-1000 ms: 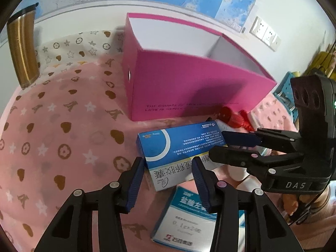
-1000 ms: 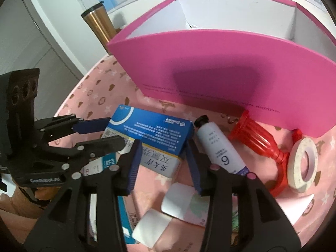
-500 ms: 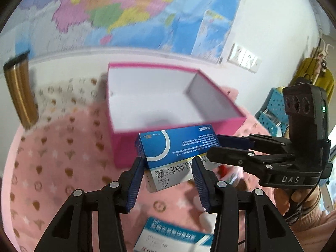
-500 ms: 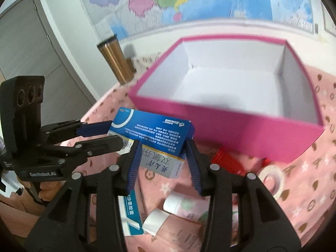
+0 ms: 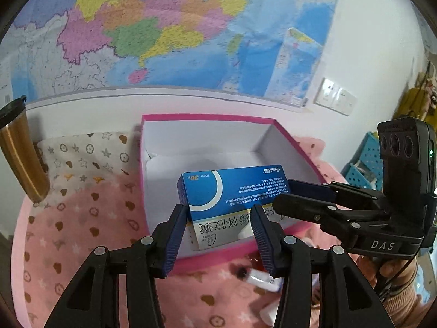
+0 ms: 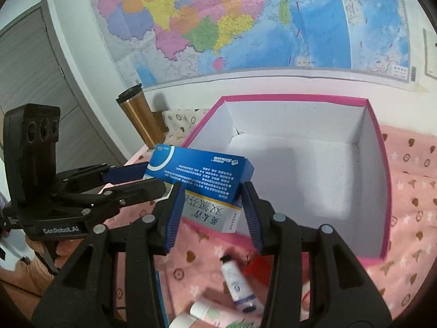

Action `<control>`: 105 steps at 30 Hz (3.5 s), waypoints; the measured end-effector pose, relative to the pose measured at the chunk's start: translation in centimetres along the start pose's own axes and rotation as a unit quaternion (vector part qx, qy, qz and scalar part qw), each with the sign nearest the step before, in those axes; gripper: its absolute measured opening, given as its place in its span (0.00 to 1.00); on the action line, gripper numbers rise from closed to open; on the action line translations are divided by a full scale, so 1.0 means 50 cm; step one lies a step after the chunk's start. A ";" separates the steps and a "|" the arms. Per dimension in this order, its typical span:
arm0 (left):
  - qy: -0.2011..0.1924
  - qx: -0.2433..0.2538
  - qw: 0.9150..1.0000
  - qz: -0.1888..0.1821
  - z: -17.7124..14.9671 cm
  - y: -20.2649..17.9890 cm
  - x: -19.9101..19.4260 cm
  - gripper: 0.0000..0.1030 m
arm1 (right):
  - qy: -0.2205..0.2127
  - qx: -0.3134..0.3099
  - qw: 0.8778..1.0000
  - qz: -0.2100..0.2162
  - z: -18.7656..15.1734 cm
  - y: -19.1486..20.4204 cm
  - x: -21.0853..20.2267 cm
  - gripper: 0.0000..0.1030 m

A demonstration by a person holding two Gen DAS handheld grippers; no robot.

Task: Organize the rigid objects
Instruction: 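Lift the medicine box with the right gripper and drop it into the magenta box, then grasp the brown wooden back-scratcher handle with the right gripper, then carry the back-scratcher over the magenta box and release it inside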

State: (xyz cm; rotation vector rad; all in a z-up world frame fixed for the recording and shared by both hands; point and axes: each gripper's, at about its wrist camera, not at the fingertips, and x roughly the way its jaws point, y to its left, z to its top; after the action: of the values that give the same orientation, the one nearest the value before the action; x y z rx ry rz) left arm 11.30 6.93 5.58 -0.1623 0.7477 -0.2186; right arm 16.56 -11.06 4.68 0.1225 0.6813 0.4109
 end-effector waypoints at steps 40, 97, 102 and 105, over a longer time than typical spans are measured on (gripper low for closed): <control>-0.002 0.080 0.994 -0.078 -0.135 -0.126 -0.023 0.57 | -0.003 -0.015 1.000 -0.024 -0.173 -0.044 -0.141 0.48; 0.125 0.151 0.965 -0.172 -0.294 -0.321 0.101 0.54 | 0.065 0.068 0.995 -0.031 -0.342 -0.109 -0.110 0.26; 0.129 0.142 0.964 -0.183 -0.288 -0.319 0.106 0.54 | 0.048 0.079 0.996 -0.018 -0.345 -0.115 -0.131 0.22; 0.129 0.137 0.962 -0.198 -0.279 -0.322 0.112 0.54 | 0.024 0.081 0.996 -0.007 -0.339 -0.108 -0.158 0.21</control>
State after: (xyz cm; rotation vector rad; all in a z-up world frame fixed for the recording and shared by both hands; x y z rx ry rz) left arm 3.46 -10.96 -4.54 -0.0175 0.9312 -0.7316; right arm 2.06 -19.61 -5.09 0.2628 0.7623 0.3452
